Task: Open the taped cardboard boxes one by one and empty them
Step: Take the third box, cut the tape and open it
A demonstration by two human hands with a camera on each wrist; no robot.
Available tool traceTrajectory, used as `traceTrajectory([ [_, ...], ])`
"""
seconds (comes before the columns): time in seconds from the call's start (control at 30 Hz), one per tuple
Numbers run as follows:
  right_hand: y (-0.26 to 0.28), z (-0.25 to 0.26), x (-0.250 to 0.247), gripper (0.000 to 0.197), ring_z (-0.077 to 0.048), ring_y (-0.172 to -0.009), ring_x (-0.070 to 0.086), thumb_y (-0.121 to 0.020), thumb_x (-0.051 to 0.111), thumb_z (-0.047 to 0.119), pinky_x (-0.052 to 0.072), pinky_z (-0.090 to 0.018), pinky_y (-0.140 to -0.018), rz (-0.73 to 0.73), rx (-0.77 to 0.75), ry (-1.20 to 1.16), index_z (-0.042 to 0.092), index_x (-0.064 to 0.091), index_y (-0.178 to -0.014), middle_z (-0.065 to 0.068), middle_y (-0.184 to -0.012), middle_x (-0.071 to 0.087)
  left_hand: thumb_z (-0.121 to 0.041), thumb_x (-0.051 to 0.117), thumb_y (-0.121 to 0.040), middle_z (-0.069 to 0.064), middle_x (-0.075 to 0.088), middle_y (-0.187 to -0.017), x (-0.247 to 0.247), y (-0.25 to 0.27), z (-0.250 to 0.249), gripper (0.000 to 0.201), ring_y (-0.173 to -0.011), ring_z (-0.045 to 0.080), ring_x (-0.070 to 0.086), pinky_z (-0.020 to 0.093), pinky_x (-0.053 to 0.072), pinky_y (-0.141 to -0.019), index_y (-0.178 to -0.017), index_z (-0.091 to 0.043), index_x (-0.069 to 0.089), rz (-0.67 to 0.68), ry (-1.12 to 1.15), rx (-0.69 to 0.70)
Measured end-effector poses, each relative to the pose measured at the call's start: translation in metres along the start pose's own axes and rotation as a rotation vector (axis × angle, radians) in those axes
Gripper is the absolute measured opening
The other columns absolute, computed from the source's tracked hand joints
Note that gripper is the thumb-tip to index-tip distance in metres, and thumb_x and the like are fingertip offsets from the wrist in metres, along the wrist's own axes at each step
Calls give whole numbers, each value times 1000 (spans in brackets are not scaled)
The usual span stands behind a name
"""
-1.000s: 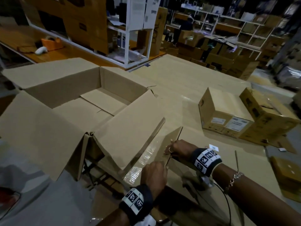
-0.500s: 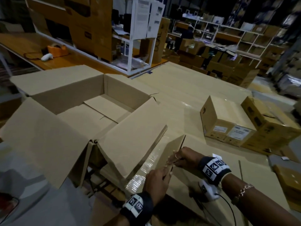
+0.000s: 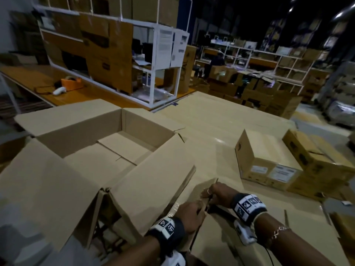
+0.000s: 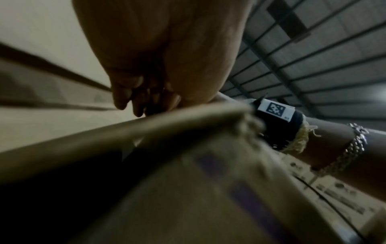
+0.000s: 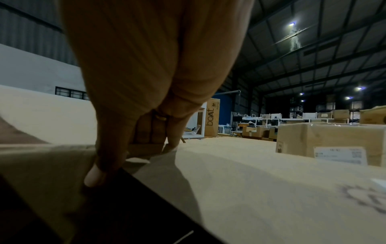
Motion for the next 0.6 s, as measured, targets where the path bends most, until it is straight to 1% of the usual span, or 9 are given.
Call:
traceTrajectory([
  [0.1,0,-4,8,32,-22,-100,69,-78,73,26,54,-34,-87,-16,-23,-34,25,75,-110,-1,-107,75,-32,38,-103,16,65,-119,17,4,-1,31,-107,39,59,40,45,-85,-127,-17,53,-57,20,4],
  [0.17,1,-7,12,30,-20,-95,69,-78,71,27,54,-33,-85,-46,-24,-40,28,75,-108,1,-103,75,-29,37,-104,14,65,-121,19,5,-1,33,-107,38,59,39,45,-86,-133,-19,50,-79,14,26],
  [0.23,4,-8,12,32,-19,-96,68,-79,70,25,52,-26,-84,-89,-29,-58,28,75,-110,1,-105,75,-30,38,-104,13,66,-120,17,5,-2,34,-106,36,60,37,45,-84,-134,-21,50,-86,34,53],
  [0.3,10,3,4,32,-23,-99,67,-83,70,19,44,-20,-80,-128,-36,-40,21,74,-114,-4,-108,74,-32,42,-104,10,65,-125,13,5,0,36,-109,33,60,33,44,-87,-138,-23,49,-60,60,75],
  [0.37,20,11,-10,30,-28,-101,67,-87,70,12,38,-19,-75,-148,-4,-42,12,74,-116,-10,-110,73,-33,46,-100,4,60,-135,9,3,-2,42,-120,28,57,32,45,-97,-141,-26,46,-40,90,102],
  [0.43,29,19,-29,32,-25,-103,67,-87,72,12,43,-21,-78,-211,18,-84,11,73,-118,-10,-114,73,-32,50,-97,0,57,-138,-1,3,-7,43,-125,25,54,33,44,-102,-140,-28,48,-91,95,165],
  [0.5,50,19,-38,34,-19,-104,66,-86,75,18,51,-26,-86,-270,51,-117,14,73,-120,-5,-116,72,-27,54,-97,3,57,-139,-15,3,-18,43,-126,25,53,32,42,-103,-139,-20,51,-134,77,247],
  [0.53,63,16,-39,32,-17,-103,67,-86,76,21,52,-24,-86,-300,70,-136,14,74,-118,-3,-114,73,-25,56,-97,5,57,-139,-21,0,-22,43,-127,26,52,31,40,-103,-139,-16,52,-134,65,267],
  [0.6,91,8,-34,24,-10,-98,69,-88,74,21,48,-11,-80,-348,137,-218,15,77,-112,2,-108,75,-27,58,-97,6,58,-138,-30,-10,-28,43,-126,26,52,31,41,-103,-138,-15,55,-106,50,272],
])
Point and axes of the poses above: each hand's wrist, its own y-axis away from the middle knuckle, its own x-axis out of the palm, z = x × y, the point moved 4 cm from there along -y, towards the middle knuckle
